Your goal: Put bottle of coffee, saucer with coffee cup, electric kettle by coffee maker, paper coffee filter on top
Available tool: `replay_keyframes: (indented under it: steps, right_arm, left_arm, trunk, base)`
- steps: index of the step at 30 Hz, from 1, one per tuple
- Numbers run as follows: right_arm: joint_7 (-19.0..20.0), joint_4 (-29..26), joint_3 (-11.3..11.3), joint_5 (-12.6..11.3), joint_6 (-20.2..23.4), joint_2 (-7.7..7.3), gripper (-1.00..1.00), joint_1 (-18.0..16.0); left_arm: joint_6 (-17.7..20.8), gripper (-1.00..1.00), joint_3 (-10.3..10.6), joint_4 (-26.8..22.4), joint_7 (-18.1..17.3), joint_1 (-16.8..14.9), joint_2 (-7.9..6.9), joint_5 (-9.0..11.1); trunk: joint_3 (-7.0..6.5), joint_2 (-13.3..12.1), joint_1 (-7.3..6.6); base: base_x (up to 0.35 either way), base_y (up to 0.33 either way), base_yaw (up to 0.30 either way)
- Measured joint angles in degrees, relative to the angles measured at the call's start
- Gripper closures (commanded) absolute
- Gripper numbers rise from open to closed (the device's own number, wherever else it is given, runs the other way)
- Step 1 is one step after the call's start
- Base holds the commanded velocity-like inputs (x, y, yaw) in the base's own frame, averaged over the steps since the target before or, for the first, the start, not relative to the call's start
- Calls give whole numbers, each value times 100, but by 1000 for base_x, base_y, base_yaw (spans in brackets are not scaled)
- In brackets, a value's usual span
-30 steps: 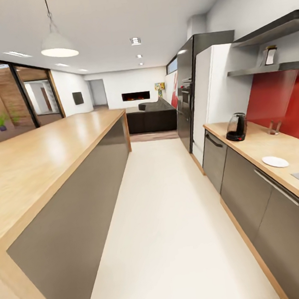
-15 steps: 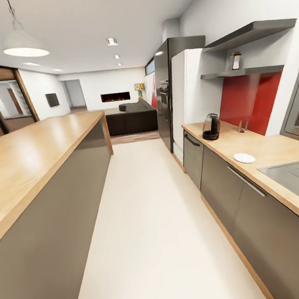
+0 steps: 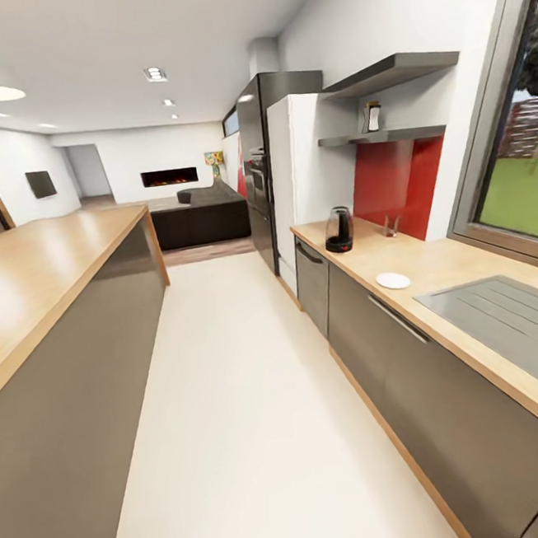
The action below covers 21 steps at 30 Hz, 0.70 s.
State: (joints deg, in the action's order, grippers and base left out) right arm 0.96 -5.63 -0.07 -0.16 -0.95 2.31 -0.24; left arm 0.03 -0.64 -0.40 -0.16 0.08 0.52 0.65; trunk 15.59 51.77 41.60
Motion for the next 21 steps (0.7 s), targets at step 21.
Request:
replay_keyframes:
  steps: [21]
  right_arm:
    - [0, 1, 0, 0, 0, 3, -100, 0]
  left_arm:
    - [-3, -100, 0, -16, 0, 0, 0, 1]
  trunk:
    - [-314, -843, -462]
  base:
    - [0, 0, -285]
